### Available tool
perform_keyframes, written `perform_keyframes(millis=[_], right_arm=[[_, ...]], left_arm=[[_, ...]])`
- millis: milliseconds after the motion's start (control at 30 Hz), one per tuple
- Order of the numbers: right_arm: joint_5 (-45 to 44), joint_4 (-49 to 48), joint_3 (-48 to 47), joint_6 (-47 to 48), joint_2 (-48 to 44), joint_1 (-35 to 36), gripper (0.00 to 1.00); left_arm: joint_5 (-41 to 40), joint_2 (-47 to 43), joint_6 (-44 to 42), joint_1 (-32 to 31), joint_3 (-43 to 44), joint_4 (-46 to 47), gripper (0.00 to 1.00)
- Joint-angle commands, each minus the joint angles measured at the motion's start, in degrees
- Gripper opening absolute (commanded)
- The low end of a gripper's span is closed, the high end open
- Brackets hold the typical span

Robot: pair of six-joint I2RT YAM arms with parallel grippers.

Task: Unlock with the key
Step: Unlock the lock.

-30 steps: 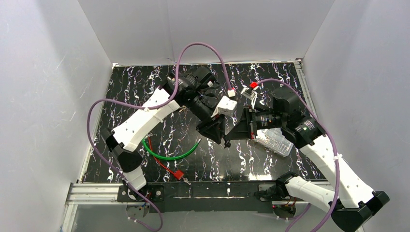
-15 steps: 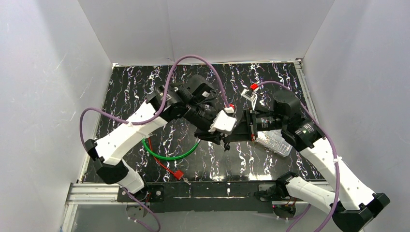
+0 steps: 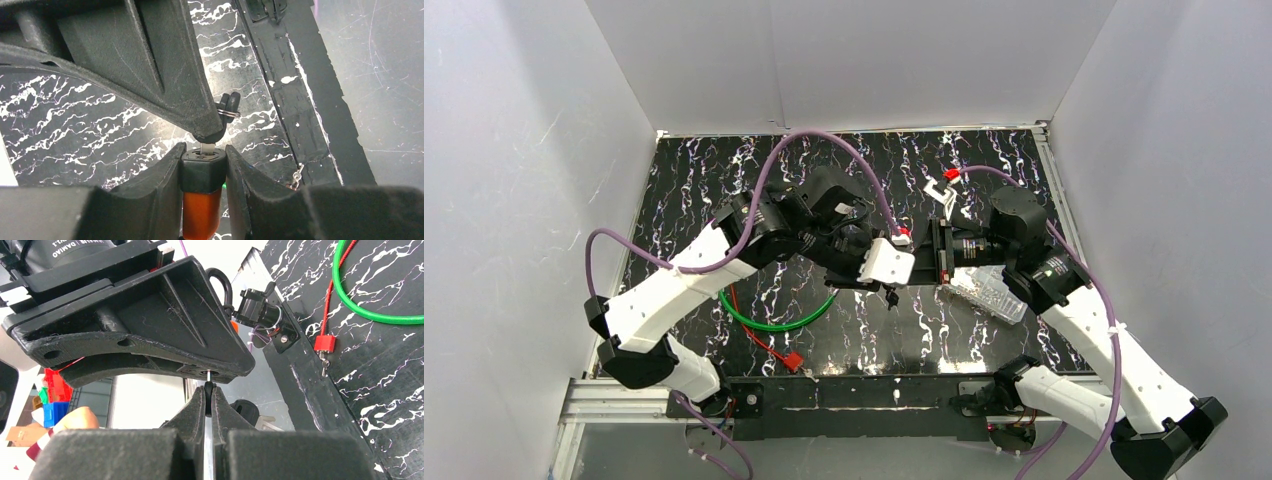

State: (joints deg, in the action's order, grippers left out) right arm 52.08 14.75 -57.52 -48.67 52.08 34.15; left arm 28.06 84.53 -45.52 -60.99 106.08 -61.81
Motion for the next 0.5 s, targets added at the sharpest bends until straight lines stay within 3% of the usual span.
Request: perform_keyframes(millis=[0, 67, 133, 300, 467], right_arm=[[-7.9, -5.8, -3.3, -1.5, 1.2, -0.5, 0.19], [-8.7, -2.0, -5.4, 1.0, 0.8, -0.5, 0.48], [-10.8, 3.2, -8.4, 4.6, 0.2, -0.6, 0.64], [-19.2, 17.5, -17.3, 13.3, -0.9, -1.5, 0.74], [-26.6, 24.9, -21.0, 17.7, -4.0, -2.4, 0.78]], left_arm=[[4.3, -0.5, 3.1, -2.7, -0.2, 8.0, 0.00], [2.0, -1.3, 5.7, -2.6, -2.0, 10.4, 0.00], [-1.7, -1.9, 9.9, -2.1, -3.7, 13.7, 0.00], [-11.8, -2.1, 24.6, 0.5, -5.5, 21.0, 0.00], [-15.4, -2.9, 39.0, 5.9, -6.3, 25.4, 0.00]])
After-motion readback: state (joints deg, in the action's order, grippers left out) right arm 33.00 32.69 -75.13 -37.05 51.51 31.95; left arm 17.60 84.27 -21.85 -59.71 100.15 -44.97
